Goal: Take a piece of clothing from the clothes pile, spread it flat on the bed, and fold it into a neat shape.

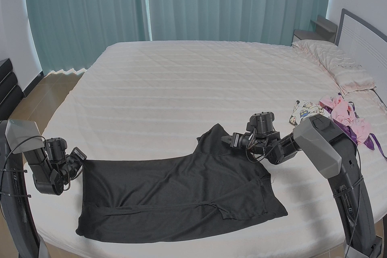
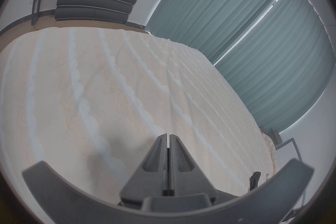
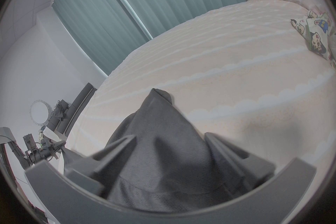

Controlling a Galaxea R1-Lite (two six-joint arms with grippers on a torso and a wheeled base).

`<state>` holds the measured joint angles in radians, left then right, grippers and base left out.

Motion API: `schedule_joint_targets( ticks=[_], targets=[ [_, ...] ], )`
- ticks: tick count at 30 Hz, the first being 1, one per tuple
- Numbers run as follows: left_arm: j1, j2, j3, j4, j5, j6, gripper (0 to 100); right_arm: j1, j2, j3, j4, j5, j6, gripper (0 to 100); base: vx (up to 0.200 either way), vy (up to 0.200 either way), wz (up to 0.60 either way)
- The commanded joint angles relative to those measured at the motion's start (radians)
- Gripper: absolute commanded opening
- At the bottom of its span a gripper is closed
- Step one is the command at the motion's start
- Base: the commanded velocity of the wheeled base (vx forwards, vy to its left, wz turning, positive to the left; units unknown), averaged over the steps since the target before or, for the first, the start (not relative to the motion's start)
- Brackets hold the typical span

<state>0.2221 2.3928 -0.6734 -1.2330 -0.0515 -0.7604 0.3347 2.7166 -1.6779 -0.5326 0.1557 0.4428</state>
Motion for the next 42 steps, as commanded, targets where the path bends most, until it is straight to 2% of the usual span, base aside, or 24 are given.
schedule_joint_targets(
  ticks=[1, 11, 29, 37, 42],
  targets=[
    [0.000, 0.002, 0.000, 0.000, 0.001, 0.000, 0, -0.002, 0.009, -0.011, 0.000, 0.001, 0.004, 0, 0.000, 0.000, 0.00],
    [0.002, 0.000, -0.002, -0.002, 0.001, 0.000, 0, -0.022, -0.021, -0.016, -0.007, -0.039, 0.037, 0, 0.000, 0.000, 0.00],
    [0.003, -0.004, -0.015, -0.014, 0.005, 0.000, 0, -0.071, -0.067, 0.032, -0.060, -0.041, 0.063, 0, 0.000, 0.000, 0.00],
    [0.006, -0.010, -0.006, -0.039, 0.005, 0.001, 0, -0.043, -0.072, 0.075, -0.107, -0.050, 0.040, 0, 0.000, 0.000, 0.00],
    [0.008, -0.015, -0.003, -0.040, 0.007, 0.004, 0, -0.040, -0.051, 0.066, -0.162, -0.085, -0.003, 0, 0.000, 0.000, 0.00]
  ],
)
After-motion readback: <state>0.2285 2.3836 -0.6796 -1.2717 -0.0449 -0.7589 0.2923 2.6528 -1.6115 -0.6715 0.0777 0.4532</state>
